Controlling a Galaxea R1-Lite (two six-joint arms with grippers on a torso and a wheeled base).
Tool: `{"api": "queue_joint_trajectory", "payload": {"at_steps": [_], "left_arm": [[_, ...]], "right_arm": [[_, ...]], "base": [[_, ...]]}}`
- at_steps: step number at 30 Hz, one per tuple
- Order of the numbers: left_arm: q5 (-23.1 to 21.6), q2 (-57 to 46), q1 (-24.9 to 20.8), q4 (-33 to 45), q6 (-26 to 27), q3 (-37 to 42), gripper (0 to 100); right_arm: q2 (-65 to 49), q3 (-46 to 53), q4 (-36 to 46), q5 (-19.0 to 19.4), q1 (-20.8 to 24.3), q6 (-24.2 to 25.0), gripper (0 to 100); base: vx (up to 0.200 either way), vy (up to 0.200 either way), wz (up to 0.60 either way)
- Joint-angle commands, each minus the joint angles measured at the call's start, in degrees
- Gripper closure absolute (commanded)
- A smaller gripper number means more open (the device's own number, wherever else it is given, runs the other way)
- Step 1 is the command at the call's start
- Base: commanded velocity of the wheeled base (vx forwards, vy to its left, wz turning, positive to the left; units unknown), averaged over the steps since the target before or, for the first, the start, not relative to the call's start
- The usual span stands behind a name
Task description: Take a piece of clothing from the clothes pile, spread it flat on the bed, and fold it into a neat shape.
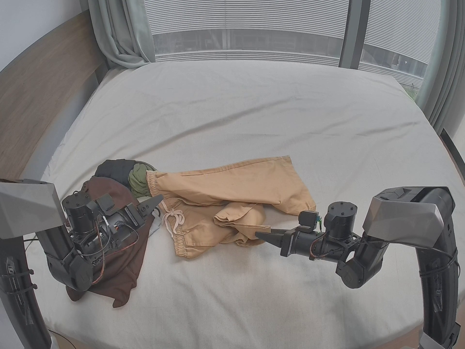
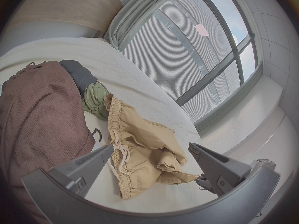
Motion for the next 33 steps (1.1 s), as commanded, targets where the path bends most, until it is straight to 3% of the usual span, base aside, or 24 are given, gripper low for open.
{"api": "queue_joint_trajectory", "payload": {"at_steps": [1,13,16,33], "left_arm": [[0.01,0.22,0.01,-0.08,-0.03,-0.12,0],[0.01,2.15,-0.25,-0.08,0.06,-0.03,0],[-0.08,2.42,-0.25,-0.08,0.06,-0.03,0],[0.01,2.86,-0.69,-0.08,0.24,0.41,0]], "right_arm": [[0.83,-0.40,-0.01,-0.10,0.34,0.04,100],[-2.07,5.58,-1.33,-3.70,-0.89,0.04,100],[-3.39,9.19,-3.00,-5.99,-2.82,-0.14,100],[-6.38,23.42,-7.39,-8.89,-9.59,-0.05,100]], "base": [[0.000,0.000,0.00],[0.000,0.000,0.00],[0.000,0.000,0.00],[0.000,0.000,0.00]]}}
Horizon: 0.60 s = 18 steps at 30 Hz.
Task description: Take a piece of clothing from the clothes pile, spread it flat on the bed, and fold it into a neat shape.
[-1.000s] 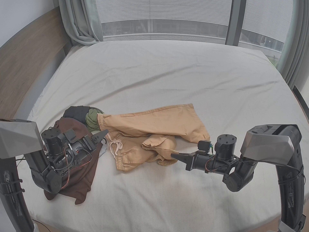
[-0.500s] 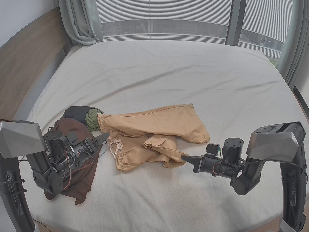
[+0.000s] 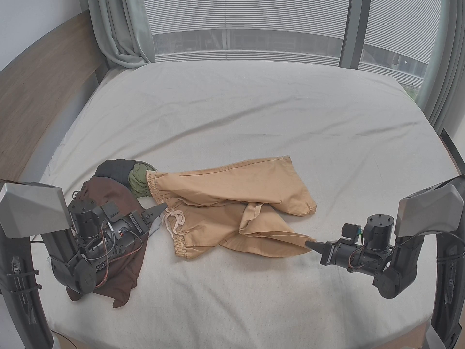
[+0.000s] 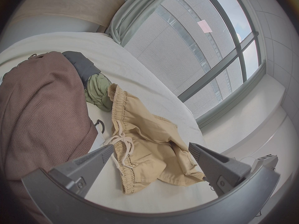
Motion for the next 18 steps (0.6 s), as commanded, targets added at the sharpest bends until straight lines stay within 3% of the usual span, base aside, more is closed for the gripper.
{"api": "queue_joint_trajectory", "payload": {"at_steps": [1,9,18], "left_arm": [[0.01,0.61,-0.06,-0.02,-0.03,0.14,0],[-0.08,2.63,-0.94,-0.02,0.23,1.02,0],[-1.83,8.43,-2.35,-0.02,5.15,2.52,0]], "right_arm": [[-1.24,2.55,0.06,-1.49,-1.21,0.06,100],[-0.80,5.19,0.06,-6.41,-2.00,0.50,100],[0.61,4.75,-0.03,-7.11,-1.91,0.94,100]], "base": [[0.000,0.000,0.00],[0.000,0.000,0.00],[0.000,0.000,0.00]]}}
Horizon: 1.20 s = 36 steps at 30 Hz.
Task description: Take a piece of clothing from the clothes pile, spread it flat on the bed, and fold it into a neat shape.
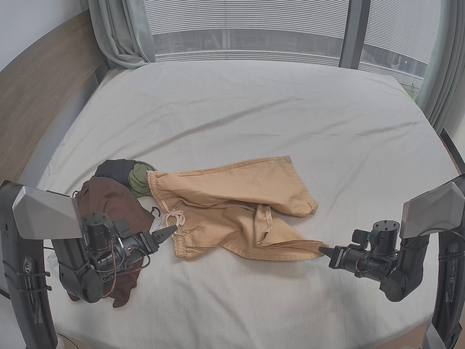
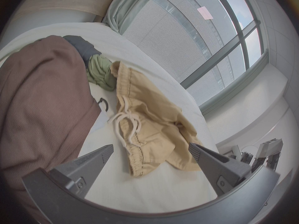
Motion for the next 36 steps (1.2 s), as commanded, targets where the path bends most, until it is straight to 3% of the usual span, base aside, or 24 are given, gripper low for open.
{"api": "queue_joint_trajectory", "payload": {"at_steps": [1,13,30,31,36], "left_arm": [[-0.47,4.06,-0.84,0.01,0.69,0.53,0],[-0.47,7.13,-3.39,0.01,0.43,0.18,0],[2.17,12.41,-5.76,0.01,0.25,-6.68,0],[2.17,12.67,-5.76,0.01,0.25,-6.85,100],[2.17,13.20,-5.76,0.01,0.16,-7.56,100]], "right_arm": [[0.83,-0.56,0.01,0.12,0.42,0.07,100],[1.79,-2.49,-0.08,0.03,0.15,0.07,100],[1.18,-2.58,-0.08,0.47,-0.99,0.07,100],[1.18,-2.58,-0.08,0.47,-0.99,0.07,100],[1.18,-2.58,-0.08,0.47,-0.99,0.07,100]], "base": [[0.000,0.000,0.00],[0.000,0.000,0.00],[0.000,0.000,0.00],[0.000,0.000,0.00],[0.000,0.000,0.00]]}}
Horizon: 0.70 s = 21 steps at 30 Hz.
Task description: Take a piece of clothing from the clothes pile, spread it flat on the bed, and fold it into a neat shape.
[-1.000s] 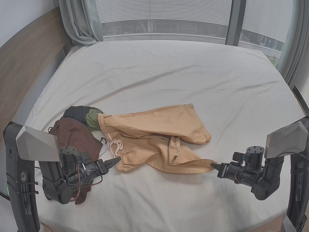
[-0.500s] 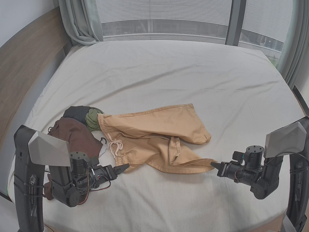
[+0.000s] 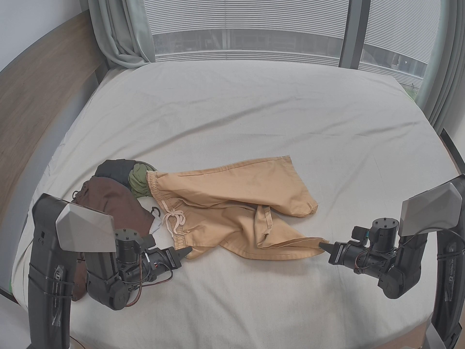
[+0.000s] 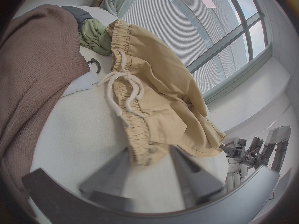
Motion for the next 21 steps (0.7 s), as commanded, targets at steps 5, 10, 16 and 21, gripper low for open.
{"api": "queue_joint_trajectory", "payload": {"at_steps": [5,10,16,21], "left_arm": [[0.10,1.34,0.18,-0.02,0.41,-0.32,100],[-0.08,-1.92,0.62,-0.10,0.58,3.37,100],[-1.22,-8.95,2.73,-0.02,0.32,9.26,100],[-4.38,-13.08,5.54,-0.02,0.41,12.60,100]], "right_arm": [[0.21,0.35,-0.02,-0.06,0.00,0.01,100],[-0.32,2.72,-0.02,-0.32,-0.18,-0.08,100],[-2.51,8.08,-0.02,-0.23,-0.27,-0.43,100],[-4.45,11.77,0.07,-0.14,-1.06,-0.69,100]], "base": [[0.000,0.000,0.00],[0.000,0.000,0.00],[0.000,0.000,0.00],[0.000,0.000,0.00]]}}
